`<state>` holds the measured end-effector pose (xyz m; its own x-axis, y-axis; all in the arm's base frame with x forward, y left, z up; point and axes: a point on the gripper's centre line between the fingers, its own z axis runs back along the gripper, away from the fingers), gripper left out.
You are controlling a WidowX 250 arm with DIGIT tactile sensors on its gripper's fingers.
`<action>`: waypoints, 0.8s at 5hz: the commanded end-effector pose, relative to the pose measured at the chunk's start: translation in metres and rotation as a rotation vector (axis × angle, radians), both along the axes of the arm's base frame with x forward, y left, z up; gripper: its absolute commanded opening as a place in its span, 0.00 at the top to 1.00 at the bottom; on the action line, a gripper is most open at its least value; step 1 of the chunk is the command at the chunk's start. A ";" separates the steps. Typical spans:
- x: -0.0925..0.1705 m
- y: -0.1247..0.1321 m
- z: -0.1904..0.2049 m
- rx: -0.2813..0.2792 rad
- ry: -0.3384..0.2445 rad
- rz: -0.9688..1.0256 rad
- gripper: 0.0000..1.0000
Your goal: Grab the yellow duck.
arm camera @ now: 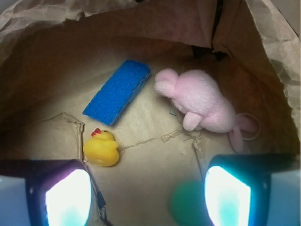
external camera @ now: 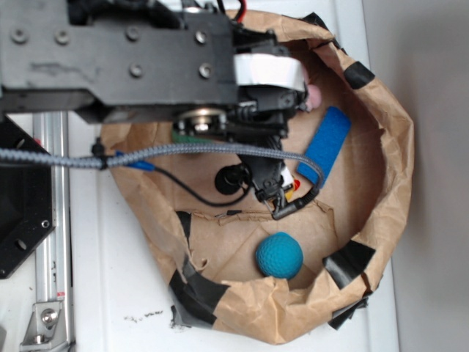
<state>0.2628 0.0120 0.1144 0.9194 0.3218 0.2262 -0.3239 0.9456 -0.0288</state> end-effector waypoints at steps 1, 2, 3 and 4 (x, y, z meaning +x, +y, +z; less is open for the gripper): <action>0.002 0.006 0.009 -0.004 -0.029 0.019 0.00; 0.002 0.006 0.009 -0.004 -0.029 0.019 0.00; 0.010 0.011 -0.010 0.038 -0.029 0.015 0.00; 0.014 0.012 -0.026 0.047 0.022 -0.001 0.00</action>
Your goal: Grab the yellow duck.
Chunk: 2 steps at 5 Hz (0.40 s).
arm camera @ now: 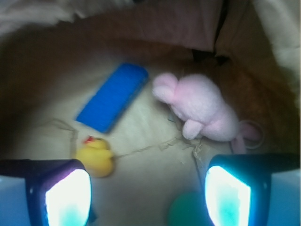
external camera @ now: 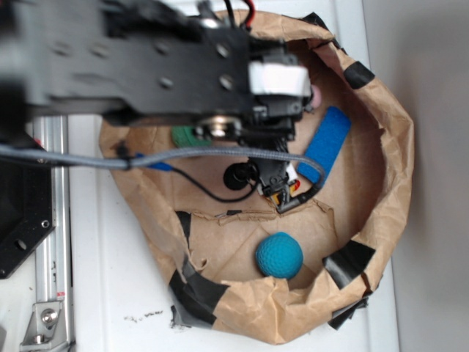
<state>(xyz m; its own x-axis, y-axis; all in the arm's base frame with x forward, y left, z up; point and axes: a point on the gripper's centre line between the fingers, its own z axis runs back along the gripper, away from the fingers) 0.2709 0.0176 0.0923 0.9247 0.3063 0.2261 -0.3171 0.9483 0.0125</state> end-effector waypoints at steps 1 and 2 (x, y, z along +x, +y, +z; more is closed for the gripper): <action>0.011 0.003 -0.019 0.009 0.042 -0.019 0.00; 0.015 -0.005 -0.030 -0.003 0.046 -0.053 0.00</action>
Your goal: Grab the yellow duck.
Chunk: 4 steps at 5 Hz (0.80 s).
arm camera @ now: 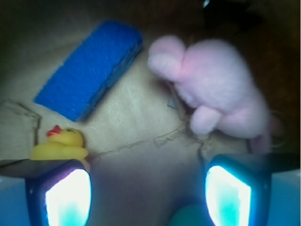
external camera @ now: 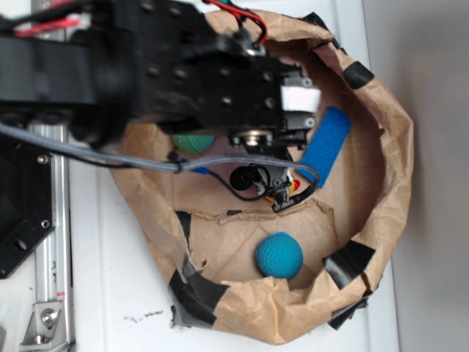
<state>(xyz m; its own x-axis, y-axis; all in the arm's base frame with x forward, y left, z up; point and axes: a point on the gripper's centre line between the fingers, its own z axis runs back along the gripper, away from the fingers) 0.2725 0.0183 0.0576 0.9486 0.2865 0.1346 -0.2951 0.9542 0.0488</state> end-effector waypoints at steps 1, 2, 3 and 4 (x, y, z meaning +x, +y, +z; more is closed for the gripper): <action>0.020 -0.026 0.001 -0.074 -0.102 -0.085 0.00; 0.033 -0.038 -0.006 -0.102 -0.126 -0.074 0.00; 0.041 -0.053 -0.016 -0.133 -0.095 -0.117 0.00; 0.037 -0.063 -0.024 -0.131 -0.074 -0.159 0.00</action>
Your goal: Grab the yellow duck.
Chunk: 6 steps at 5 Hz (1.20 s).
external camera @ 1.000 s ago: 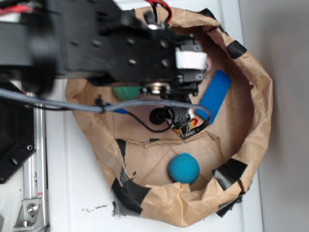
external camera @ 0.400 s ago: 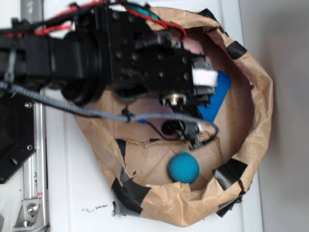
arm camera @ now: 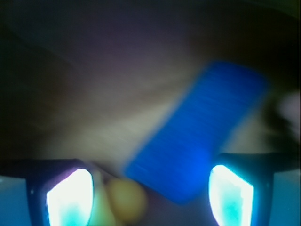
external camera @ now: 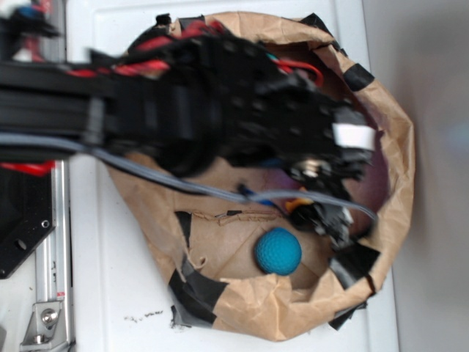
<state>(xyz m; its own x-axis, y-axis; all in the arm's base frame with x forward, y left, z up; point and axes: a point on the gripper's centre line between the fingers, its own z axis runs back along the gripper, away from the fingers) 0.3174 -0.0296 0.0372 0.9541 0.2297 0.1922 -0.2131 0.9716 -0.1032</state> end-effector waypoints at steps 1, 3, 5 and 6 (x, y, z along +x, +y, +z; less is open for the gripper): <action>-0.013 -0.023 -0.001 0.013 0.017 -0.102 0.00; -0.017 -0.027 0.015 -0.009 -0.006 -0.105 0.00; -0.004 -0.011 0.011 0.003 -0.019 -0.058 1.00; 0.000 0.005 0.009 0.031 -0.003 -0.020 0.02</action>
